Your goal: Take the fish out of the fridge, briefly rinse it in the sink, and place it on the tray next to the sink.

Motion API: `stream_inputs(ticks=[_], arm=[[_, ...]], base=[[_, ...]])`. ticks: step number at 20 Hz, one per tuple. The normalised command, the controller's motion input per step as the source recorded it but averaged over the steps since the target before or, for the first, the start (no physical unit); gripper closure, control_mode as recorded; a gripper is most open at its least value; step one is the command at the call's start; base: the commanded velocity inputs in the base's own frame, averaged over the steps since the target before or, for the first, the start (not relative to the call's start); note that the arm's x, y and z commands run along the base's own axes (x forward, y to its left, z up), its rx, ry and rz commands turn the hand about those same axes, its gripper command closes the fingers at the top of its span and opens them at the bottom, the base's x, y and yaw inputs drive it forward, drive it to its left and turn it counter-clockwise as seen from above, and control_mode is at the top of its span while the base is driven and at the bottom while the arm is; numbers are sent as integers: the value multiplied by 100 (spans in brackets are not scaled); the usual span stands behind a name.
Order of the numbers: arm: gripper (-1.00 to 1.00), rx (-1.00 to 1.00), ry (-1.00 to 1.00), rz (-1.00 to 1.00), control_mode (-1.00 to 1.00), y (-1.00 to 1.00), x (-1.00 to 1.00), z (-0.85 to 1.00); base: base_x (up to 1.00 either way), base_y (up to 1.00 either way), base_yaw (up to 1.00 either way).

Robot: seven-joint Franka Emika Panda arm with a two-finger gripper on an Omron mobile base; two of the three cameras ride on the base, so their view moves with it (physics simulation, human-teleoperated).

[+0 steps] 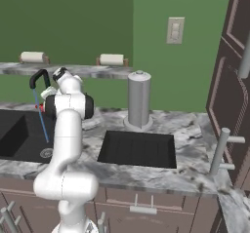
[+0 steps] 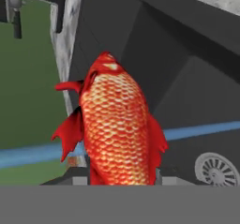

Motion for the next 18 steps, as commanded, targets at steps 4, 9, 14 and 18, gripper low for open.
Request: stream_inputs(ticks=[4,9,14,18], arm=[[100,0,10,2,-100,34,-14,2],[100,3,0,0,-100,10,-74,7],[100,5,0,0,-100,0,-68,0],[100,10,-4,0,-100,-8,-58,14]], base=[[0,0,0],[0,0,0],[0,0,0],[0,0,0]])
